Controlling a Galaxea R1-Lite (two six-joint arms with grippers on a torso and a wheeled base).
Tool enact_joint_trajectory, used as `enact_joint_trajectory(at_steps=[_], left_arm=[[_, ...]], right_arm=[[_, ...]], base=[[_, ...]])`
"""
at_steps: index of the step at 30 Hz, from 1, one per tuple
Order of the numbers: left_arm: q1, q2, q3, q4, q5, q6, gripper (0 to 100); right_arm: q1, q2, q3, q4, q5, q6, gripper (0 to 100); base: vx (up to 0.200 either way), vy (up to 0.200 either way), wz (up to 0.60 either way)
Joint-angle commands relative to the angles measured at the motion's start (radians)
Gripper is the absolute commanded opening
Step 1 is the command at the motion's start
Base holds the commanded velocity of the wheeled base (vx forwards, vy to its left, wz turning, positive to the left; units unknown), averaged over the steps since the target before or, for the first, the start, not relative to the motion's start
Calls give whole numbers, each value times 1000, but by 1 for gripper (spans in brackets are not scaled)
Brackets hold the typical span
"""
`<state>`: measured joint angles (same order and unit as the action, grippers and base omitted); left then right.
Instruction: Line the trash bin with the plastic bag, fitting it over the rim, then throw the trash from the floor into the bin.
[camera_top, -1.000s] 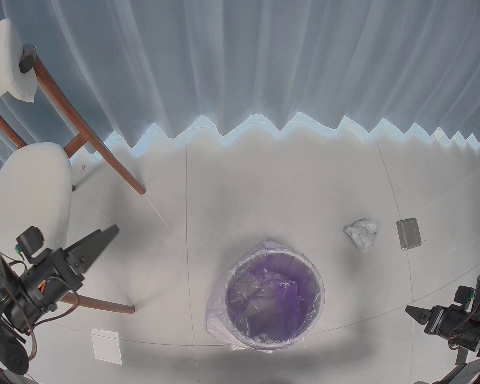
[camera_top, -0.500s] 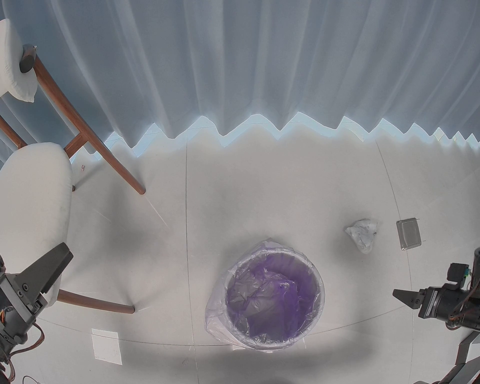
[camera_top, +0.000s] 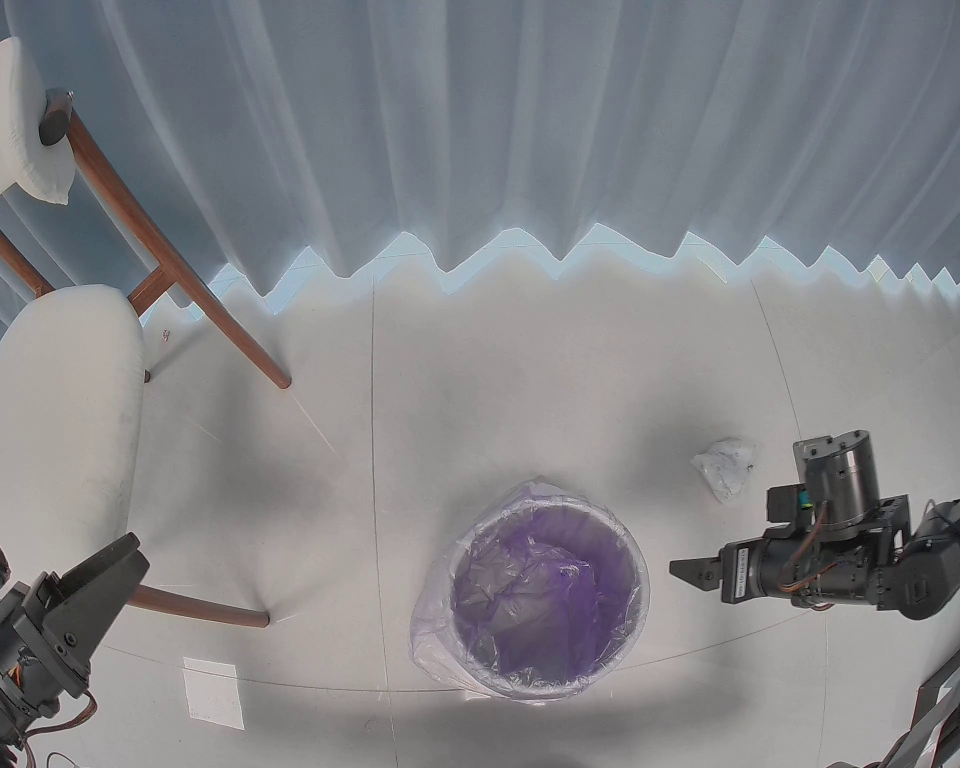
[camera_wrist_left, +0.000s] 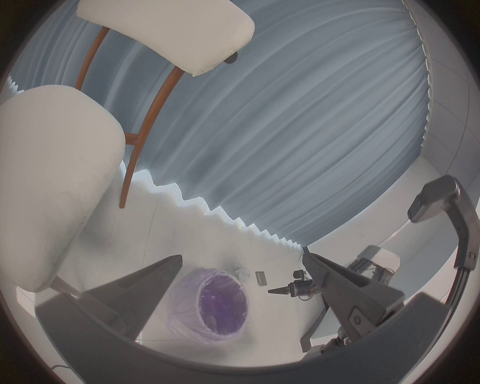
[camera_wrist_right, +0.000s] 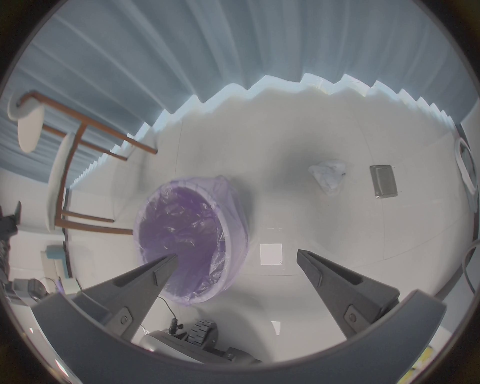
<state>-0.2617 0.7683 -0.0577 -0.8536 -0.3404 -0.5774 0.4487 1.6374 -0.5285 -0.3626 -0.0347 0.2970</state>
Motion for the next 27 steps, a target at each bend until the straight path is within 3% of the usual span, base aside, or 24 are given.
enact_joint_trajectory(at_steps=[1, 13, 19, 20, 24, 27], left_arm=[[29, -7, 19, 21, -19, 34, 100], [45, -12, 47, 34, -25, 37, 100], [68, -14, 58, 36, -25, 36, 100], [75, -14, 58, 39, -25, 36, 100], [81, -14, 58, 42, -25, 34, 100], [88, -11, 58, 42, -34, 36, 100]], right_arm=[[27, 248, -70, -53, -14, -56, 100], [27, 502, -113, -308, -14, -110, 100], [28, 552, -165, -329, -14, -107, 100], [28, 555, -177, -329, -14, -102, 0], [28, 547, -214, -326, -14, -85, 0], [27, 539, -277, -323, -16, 10, 0]], base=[[0, 0, 0], [0, 0, 0], [0, 0, 0], [0, 0, 0], [0, 0, 0], [0, 0, 0]])
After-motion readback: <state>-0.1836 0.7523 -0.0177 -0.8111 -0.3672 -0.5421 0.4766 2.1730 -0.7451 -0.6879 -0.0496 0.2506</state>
